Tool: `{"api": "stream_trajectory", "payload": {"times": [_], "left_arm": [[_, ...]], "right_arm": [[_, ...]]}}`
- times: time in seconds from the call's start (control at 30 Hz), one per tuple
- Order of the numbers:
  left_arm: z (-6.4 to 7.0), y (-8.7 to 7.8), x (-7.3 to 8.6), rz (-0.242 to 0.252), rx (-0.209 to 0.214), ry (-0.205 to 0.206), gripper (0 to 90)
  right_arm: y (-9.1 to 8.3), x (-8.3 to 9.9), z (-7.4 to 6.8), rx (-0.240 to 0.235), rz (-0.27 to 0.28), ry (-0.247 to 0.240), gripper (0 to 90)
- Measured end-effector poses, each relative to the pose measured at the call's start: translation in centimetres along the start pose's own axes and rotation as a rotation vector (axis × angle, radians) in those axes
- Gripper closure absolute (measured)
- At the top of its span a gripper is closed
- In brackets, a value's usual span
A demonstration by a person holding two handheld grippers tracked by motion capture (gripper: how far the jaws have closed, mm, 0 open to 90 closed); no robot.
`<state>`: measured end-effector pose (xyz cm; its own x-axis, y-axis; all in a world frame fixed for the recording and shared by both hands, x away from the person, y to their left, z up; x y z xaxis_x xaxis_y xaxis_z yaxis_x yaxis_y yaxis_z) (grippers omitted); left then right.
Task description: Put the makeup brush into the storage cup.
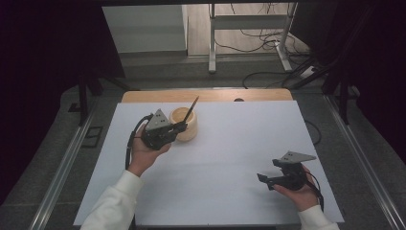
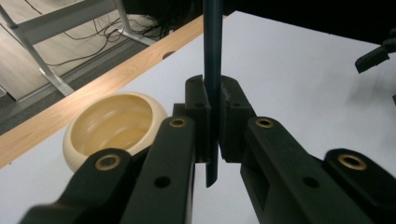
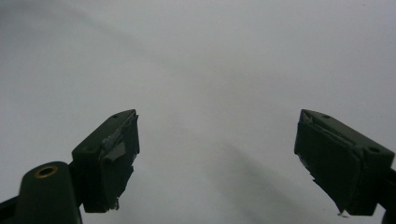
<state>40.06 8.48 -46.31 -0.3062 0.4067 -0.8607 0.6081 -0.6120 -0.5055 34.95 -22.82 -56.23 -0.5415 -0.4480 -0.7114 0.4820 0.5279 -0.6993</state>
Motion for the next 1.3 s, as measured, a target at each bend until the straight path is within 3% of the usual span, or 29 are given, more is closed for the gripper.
{"api": "stream_trajectory", "payload": {"times": [0.77, 1.3], "left_arm": [[-1.0, 0.5, -2.1, 0.008, -0.021, 0.003, 84.8], [-2.3, 1.9, -2.1, 0.000, -0.032, -0.022, 84.8]], "right_arm": [[0.0, 0.1, -0.1, -0.002, -0.004, -0.013, 14.4], [0.0, 0.0, 0.1, 0.008, 0.000, -0.014, 14.6]]}}
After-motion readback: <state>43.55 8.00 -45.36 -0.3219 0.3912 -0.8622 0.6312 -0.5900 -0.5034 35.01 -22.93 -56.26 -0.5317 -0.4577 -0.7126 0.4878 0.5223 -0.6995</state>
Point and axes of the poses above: each handheld gripper's, and its own axes: y roughly forward along the jaws, x roughly out of its underside, z roughly to its right, the point moved 10 cm from there along y, roughly forward along the jaws, and after that the axes turned 3 degrees about -z, right-handed, at the moved point
